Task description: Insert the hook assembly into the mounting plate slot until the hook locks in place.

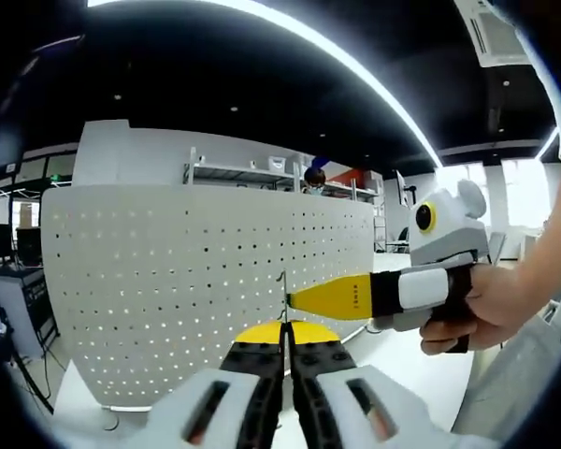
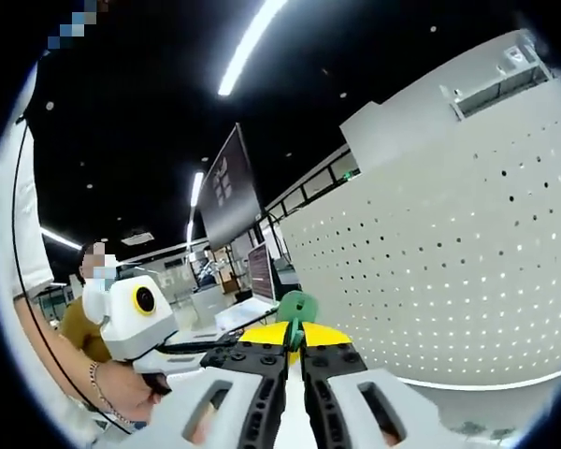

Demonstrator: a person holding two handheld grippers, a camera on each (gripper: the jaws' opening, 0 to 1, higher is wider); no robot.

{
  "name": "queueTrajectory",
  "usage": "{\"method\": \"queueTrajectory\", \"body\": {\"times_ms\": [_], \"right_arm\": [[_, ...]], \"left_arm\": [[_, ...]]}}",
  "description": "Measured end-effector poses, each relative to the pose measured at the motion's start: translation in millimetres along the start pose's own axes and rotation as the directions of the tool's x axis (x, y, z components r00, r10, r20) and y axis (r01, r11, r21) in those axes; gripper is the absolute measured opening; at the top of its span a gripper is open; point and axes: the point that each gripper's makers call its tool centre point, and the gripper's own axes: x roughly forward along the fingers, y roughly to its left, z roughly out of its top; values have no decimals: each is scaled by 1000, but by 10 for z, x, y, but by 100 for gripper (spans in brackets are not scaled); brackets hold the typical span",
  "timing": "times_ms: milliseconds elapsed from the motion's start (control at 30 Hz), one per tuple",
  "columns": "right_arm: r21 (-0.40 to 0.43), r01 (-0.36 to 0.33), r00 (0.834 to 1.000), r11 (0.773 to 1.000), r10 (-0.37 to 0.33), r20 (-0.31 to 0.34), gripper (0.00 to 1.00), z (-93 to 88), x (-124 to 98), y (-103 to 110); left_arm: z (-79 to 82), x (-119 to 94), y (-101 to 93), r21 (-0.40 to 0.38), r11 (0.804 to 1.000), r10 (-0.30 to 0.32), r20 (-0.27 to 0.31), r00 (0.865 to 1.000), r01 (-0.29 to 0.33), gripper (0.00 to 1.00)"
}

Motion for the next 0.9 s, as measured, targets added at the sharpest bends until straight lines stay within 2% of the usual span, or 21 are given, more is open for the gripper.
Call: {"method": "queueTrajectory", "body": {"times_ms": [333, 900], "right_arm": [[69, 19, 1000, 997, -21, 15, 2, 9, 3, 9], [49, 19, 1000, 999, -19, 13, 0, 54, -31, 35]], "left_arm": [[17, -12, 2, -8, 1000, 10, 9, 1000, -10, 1], [55, 15, -26, -18, 1000, -5, 23, 1000, 6, 1]]}}
